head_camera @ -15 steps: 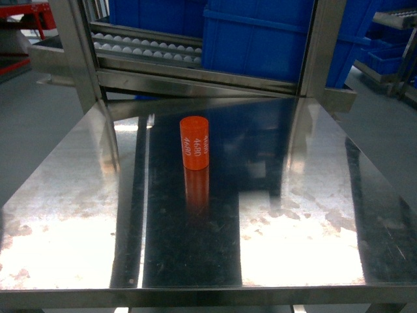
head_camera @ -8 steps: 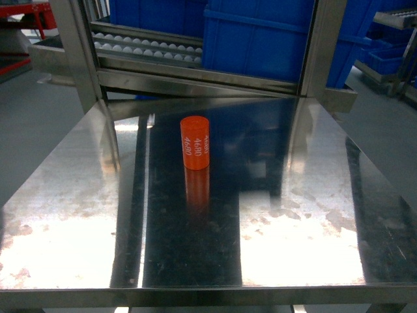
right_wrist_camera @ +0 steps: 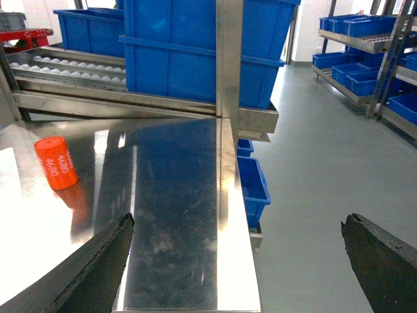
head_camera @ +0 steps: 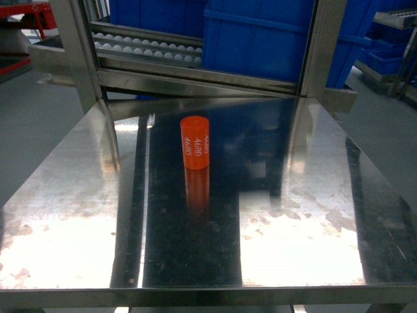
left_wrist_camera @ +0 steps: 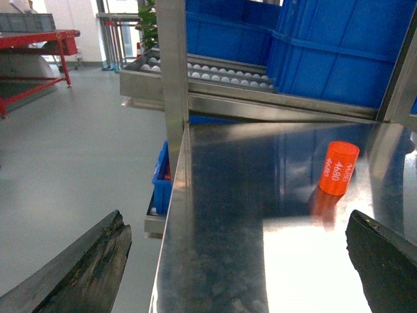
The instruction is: Pick capacitor and pack into box
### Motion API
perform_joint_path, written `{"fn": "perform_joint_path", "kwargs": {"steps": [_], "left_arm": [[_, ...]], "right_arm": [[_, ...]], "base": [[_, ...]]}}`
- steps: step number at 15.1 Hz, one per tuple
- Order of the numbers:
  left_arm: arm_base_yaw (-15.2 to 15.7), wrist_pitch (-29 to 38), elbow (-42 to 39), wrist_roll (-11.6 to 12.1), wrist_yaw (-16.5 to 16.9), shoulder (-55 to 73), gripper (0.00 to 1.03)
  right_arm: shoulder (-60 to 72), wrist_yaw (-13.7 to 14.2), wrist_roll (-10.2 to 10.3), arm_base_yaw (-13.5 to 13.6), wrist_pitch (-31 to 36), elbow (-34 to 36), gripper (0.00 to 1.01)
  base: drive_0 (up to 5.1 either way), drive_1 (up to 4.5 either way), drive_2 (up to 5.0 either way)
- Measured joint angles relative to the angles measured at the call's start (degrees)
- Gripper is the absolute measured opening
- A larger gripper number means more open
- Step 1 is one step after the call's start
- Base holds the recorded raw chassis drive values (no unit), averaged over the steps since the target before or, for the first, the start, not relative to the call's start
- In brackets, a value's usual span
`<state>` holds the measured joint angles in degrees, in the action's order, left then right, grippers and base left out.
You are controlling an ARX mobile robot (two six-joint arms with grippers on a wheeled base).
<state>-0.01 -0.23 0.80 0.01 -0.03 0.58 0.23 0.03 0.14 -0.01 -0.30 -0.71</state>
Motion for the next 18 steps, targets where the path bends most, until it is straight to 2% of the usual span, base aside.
{"fn": "perform_joint_path", "kwargs": {"steps": [2,3,6,7,9,10,12,14,16,18], "left_arm": [[0.37,-1.81,0.5,-0.02,0.68,1.44,0.98],[0.2,6.78,0.98,-0.55,1.27,11.98,0.98],[-7.56,36.46,5.81,-1.05,-0.87,42.27,0.98],[-9.55,47.25,10.36,-1.18,-0.79,54.99,0.98],[-12.37,57.11,18.97,-2.19,-1.22,74.03,0.98],[-15.37,60.7,25.42,-2.14,-0.79,87.43,0.98],[-18.91,58.05,34.88,-2.62,-0.35,102.14,0.98],[-21.05,56.37,43.08,-2.93,-2.21,111.62,0.98],[-21.27,56.15,50.47,-2.75,-4.48,119.08,0.98],[-21.27,52.7,57.7,-2.78,-4.66,127.21,0.98]], "right_arm": [[0.0,-0.02,0.0,0.0,0.0,0.0,0.98],[0.0,-0.02,0.0,0.0,0.02,0.0,0.98],[0.0,-0.02,0.0,0.0,0.0,0.0,0.98],[0.0,-0.02,0.0,0.0,0.02,0.0,0.98],[0.0,-0.02,0.0,0.0,0.0,0.0,0.98],[0.0,-0.02,0.0,0.0,0.02,0.0,0.98],[0.0,-0.02,0.0,0.0,0.0,0.0,0.98],[0.0,-0.02,0.0,0.0,0.0,0.0,0.98],[0.0,-0.02,0.0,0.0,0.0,0.0,0.98],[0.0,-0.02,0.0,0.0,0.02,0.0,0.98]], "base": [[0.0,0.0,0.0],[0.0,0.0,0.0],[0.0,0.0,0.0],[0.0,0.0,0.0],[0.0,0.0,0.0],[0.0,0.0,0.0],[0.0,0.0,0.0],[0.0,0.0,0.0],[0.0,0.0,0.0],[0.0,0.0,0.0]]}}
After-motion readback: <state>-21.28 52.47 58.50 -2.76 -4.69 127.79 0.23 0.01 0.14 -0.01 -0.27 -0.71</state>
